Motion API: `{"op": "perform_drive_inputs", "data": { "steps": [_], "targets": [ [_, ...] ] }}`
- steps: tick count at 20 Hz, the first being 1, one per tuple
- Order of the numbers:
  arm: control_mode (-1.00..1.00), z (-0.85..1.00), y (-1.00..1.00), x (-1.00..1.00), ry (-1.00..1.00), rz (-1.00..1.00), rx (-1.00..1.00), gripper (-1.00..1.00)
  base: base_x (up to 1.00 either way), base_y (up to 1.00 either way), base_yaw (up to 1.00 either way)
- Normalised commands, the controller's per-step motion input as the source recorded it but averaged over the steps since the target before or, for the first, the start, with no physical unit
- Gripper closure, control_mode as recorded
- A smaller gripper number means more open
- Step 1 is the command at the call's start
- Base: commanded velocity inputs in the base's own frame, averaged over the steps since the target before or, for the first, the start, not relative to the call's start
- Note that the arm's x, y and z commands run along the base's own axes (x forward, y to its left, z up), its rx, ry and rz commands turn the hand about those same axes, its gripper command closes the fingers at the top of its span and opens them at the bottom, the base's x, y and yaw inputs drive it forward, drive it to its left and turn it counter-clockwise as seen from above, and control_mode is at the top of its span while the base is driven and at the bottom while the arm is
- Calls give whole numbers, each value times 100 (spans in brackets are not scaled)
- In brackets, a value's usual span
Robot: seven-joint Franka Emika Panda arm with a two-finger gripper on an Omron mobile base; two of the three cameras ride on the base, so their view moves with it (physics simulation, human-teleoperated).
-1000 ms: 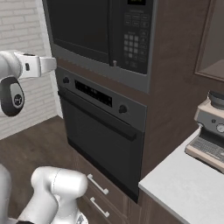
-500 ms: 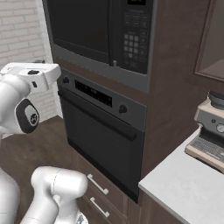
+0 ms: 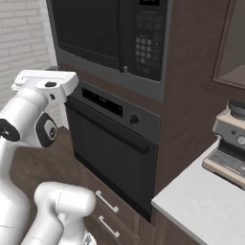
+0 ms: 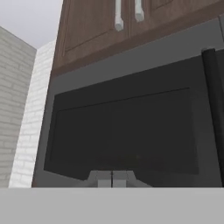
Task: Pick the mushroom from the sink and place it in the bowl. Then pick the bowl and place it in the microwave. Then close the microwave door and press the start button.
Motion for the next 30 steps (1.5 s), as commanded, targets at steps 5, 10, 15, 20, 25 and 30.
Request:
{"op": "perform_drive_inputs", "data": {
  "steps": [5,10,15,20,25,30],
  "targets": [
    [-100,0,-49,-27,6,-3,0,100,0,0,0],
    [-100,0,-41,-33,19,-6,0,100,0,0,0],
    [-100,0,-27,-30,13,-6,0,100,0,0,0],
    [-100,0,-34,-4,4,-1,0,100,0,0,0],
    [-100,0,-35,0,2,0,1,100,0,0,0],
    [-100,0,-25,0,2,-1,2,100,0,0,0]
  ]
}}
